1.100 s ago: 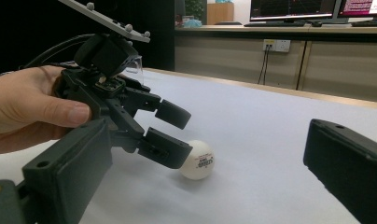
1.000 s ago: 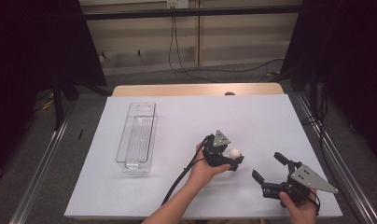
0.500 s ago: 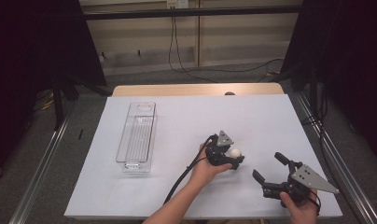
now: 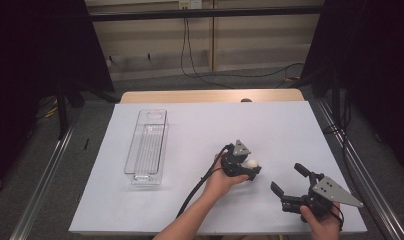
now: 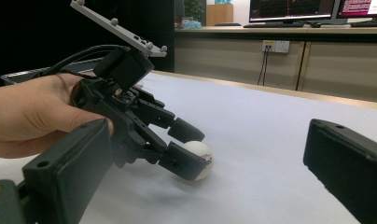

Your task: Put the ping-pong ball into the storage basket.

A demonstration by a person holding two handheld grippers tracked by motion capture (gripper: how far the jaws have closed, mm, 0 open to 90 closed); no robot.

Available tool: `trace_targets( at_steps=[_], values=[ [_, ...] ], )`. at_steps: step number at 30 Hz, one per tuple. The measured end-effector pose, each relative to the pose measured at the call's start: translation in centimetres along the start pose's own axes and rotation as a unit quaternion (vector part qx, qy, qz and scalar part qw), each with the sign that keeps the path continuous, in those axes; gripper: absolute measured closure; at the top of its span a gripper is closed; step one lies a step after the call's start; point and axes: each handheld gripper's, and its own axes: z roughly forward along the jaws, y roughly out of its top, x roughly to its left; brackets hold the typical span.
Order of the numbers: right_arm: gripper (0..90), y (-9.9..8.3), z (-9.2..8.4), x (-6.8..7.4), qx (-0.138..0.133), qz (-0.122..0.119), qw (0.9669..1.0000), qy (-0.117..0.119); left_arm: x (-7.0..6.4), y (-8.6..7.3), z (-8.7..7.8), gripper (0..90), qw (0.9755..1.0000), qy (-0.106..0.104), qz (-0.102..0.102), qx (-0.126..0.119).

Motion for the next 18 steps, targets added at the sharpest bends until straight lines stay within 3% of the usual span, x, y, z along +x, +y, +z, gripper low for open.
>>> trace_targets(
  at_steps=[13,14,18],
  values=[
    [0.7,0.01,0.04,0.0,-0.003,-0.003,1.0,0.002,-0.23,0.1,0.45,39.5,0.9998,-0.006,0.012,0.013],
    [0.7,0.0,0.02,-0.01,-0.002,-0.002,1.0,0.002,-0.27,0.21,0.31,40.5,0.9995,0.001,0.016,0.028],
    [0.7,0.01,0.01,-0.03,-0.001,-0.001,1.0,0.001,-0.22,0.16,0.43,48.5,0.9996,-0.008,0.015,0.022]
  ],
)
